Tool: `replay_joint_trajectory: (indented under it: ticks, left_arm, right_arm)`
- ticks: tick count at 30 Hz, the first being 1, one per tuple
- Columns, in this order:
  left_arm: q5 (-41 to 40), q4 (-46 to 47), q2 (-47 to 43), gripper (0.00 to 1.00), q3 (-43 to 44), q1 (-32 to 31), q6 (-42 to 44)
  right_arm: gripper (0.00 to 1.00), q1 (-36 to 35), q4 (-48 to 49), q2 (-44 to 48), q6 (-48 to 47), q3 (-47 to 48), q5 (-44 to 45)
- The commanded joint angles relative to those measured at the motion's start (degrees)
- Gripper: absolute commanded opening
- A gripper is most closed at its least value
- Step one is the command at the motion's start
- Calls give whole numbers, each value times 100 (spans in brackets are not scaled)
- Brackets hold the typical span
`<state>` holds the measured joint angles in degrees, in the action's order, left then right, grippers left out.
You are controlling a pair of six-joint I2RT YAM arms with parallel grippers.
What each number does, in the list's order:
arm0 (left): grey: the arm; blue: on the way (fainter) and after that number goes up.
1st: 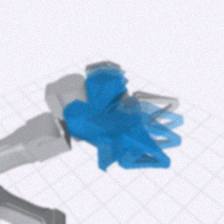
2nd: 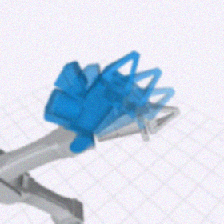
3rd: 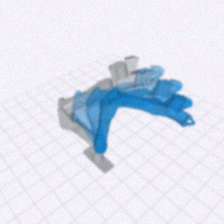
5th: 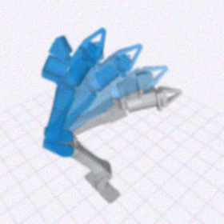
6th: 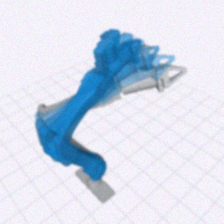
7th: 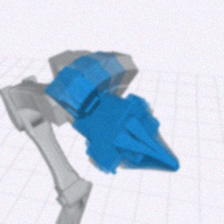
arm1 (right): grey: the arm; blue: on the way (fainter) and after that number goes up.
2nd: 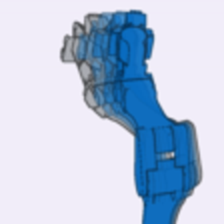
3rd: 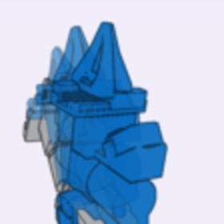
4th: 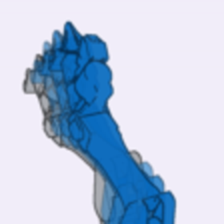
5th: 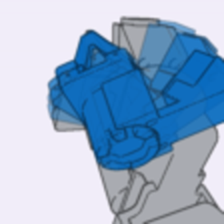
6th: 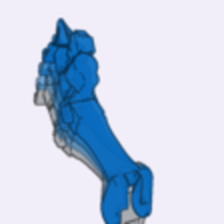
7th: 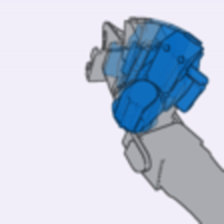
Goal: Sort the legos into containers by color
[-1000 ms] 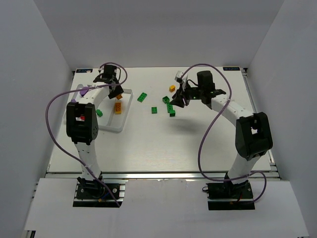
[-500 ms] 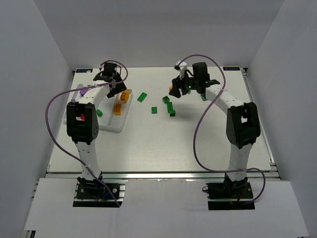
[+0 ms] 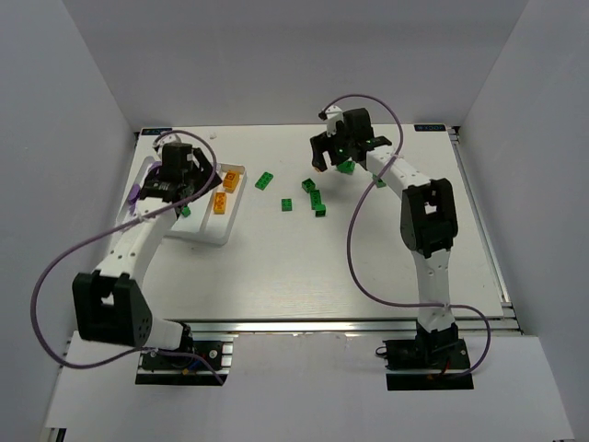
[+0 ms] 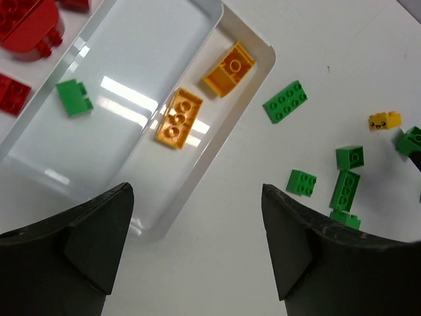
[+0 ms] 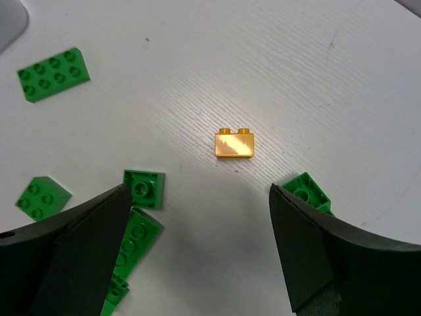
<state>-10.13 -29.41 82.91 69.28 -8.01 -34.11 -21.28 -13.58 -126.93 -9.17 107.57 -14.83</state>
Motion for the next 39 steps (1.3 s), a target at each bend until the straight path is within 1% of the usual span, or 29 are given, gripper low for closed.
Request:
replay_joint_trajectory:
  ticks: [1,2,4,5,7,10,15,18,24,30,32,36,39]
  left_arm:
    - [-103,137,-722,88,-633,-25,-333]
    - [-112,128,-1055,88,-756,-25,-455]
    - [-173,120,-1364,88,-1133,-25,-588]
    - [-173,137,-1653,88,-1266,-25,-727]
    - [-191,163,-1927,88,-1643,-25,-860]
    - [-209,146,-2332,88,-1952,-25,-1019]
    - [-226,-83,-2543,88,-2041,-25,-1115]
    - [-217,-91,-2675,88,-2111,-16,-1177]
    - [-174,-197,-2816,88,-2059,-25,-1195]
    - [-147,-294,-3000,88,-2032,-16,-1203]
    - [-130,-294,-3053,88,-2058,-25,-1230]
    - [-68,-215,-3202,88,-2137,-25,-1291]
    - [-7,-118,-3273,88,-2208,-16,-1326]
  right_arm:
    - [89,-78,-47,-278,-576,517,287]
    - [89,-78,-109,-471,-682,615,340]
    - [89,-87,-136,-665,-867,800,393]
    - [88,-78,-118,-823,-893,957,393]
    - [83,-87,-40,-947,-990,1055,411]
    - [78,-87,93,-1166,-1087,1266,402]
    - [74,-87,75,-1483,-1192,1574,428]
    - [70,-87,5,-1545,-1192,1565,341]
    - [60,-96,-127,-1571,-1192,1399,156]
    - [56,-87,-179,-1598,-1210,1424,50]
    - [50,-96,-188,-1615,-1245,1460,24]
    - [44,-87,-250,-1624,-1324,1460,-11]
    - [35,-78,-329,-1615,-1421,1486,-64]
